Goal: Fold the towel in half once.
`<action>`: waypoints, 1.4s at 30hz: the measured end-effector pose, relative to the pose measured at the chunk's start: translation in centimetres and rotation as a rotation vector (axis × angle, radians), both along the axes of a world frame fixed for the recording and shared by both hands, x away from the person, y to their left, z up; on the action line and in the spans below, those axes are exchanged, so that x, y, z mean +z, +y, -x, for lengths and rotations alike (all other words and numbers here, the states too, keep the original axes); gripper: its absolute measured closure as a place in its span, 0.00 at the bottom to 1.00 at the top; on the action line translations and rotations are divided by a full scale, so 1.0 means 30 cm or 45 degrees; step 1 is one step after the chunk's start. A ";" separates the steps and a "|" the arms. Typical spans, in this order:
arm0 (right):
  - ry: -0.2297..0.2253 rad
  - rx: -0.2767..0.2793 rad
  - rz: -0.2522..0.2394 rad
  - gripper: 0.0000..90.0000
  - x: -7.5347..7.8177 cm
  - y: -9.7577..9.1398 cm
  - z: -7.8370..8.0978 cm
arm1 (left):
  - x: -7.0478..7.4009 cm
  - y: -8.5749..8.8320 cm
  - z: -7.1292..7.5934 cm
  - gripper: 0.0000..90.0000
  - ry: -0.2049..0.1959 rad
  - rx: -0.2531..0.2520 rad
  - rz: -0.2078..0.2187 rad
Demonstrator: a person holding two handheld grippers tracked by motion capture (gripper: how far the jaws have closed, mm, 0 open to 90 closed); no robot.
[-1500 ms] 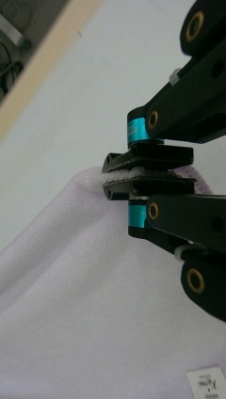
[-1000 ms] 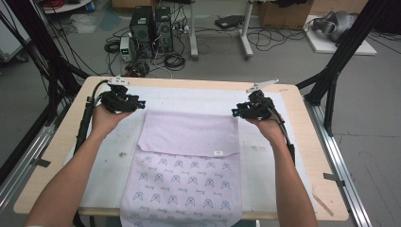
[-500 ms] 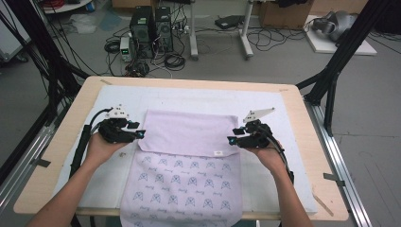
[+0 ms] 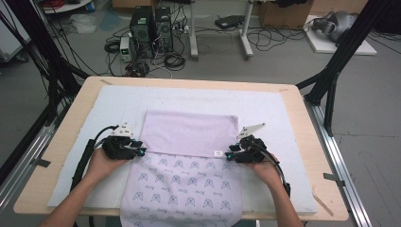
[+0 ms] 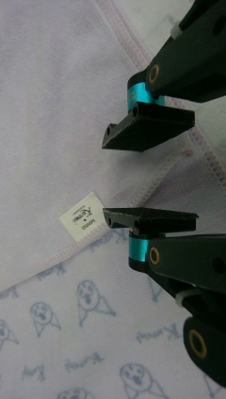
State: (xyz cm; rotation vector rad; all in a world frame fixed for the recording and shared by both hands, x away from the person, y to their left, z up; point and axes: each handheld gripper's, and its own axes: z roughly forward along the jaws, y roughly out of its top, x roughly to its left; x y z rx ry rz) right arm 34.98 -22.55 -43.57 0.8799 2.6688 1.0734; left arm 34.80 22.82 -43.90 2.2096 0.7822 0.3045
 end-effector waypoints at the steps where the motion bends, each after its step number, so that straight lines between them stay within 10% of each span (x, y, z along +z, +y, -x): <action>1: -0.022 -0.003 -0.006 0.70 -0.006 -0.001 0.005 | 0.001 -0.001 0.001 0.73 -0.008 0.013 -0.004; 6: -0.030 -0.007 -0.036 0.91 -0.012 -0.013 0.004 | 0.005 -0.004 0.000 0.93 -0.027 0.026 -0.011; 18: -0.085 0.030 -0.118 0.94 0.083 -0.039 0.035 | 0.092 0.035 0.040 0.95 -0.084 0.050 0.096; 34: -0.071 0.174 -0.167 0.94 0.107 -0.043 0.341 | 0.095 0.084 0.387 0.95 -0.104 -0.035 0.098; 38: -0.053 0.226 -0.181 0.83 0.110 -0.048 0.390 | 0.086 0.090 0.439 0.89 -0.088 -0.066 0.073; 42: -0.063 0.160 -0.159 0.66 0.119 -0.063 0.338 | 0.102 0.084 0.375 0.71 -0.100 -0.046 0.078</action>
